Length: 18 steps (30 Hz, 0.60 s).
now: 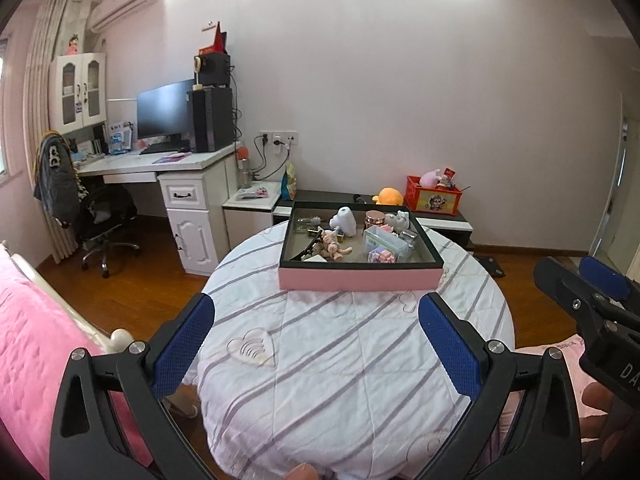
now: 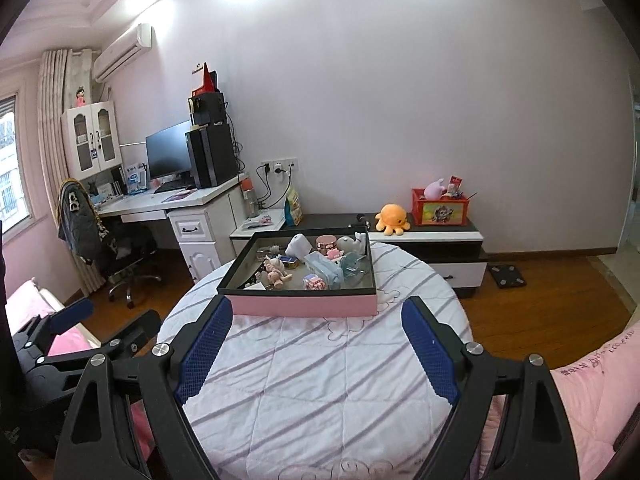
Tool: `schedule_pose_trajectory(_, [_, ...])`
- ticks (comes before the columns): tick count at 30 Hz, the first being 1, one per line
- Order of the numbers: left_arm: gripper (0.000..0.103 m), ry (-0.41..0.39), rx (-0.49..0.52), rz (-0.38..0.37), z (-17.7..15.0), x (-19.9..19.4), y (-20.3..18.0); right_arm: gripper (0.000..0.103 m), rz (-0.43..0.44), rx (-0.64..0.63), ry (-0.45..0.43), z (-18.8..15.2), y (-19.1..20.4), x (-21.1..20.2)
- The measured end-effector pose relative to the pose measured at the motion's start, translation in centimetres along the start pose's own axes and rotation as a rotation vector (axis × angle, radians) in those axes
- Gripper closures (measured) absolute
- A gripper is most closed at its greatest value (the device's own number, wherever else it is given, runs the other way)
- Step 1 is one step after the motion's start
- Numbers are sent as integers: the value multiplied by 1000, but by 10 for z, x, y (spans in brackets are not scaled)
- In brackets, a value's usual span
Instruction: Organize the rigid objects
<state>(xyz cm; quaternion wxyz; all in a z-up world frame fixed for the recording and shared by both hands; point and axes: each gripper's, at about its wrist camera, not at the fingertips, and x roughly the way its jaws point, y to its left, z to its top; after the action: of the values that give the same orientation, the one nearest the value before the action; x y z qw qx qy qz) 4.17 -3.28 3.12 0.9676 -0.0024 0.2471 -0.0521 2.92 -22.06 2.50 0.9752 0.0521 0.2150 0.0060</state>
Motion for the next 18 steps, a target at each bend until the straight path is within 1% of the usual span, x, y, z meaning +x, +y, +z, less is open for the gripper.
schedule_pose_trajectory(4, [0,-11,4,9,-12,-25,-1,15,-7,10,-13,-12,2,-23])
schedule_pose_trajectory(10, [0,-14,5,6,-26,-50,0,15,-26,20,-35,-24,3,-50])
schedule_pose_trajectory(18, [0,-27,5,6,-26,-55,-2,15,-36,14,-61,-23,8,-59])
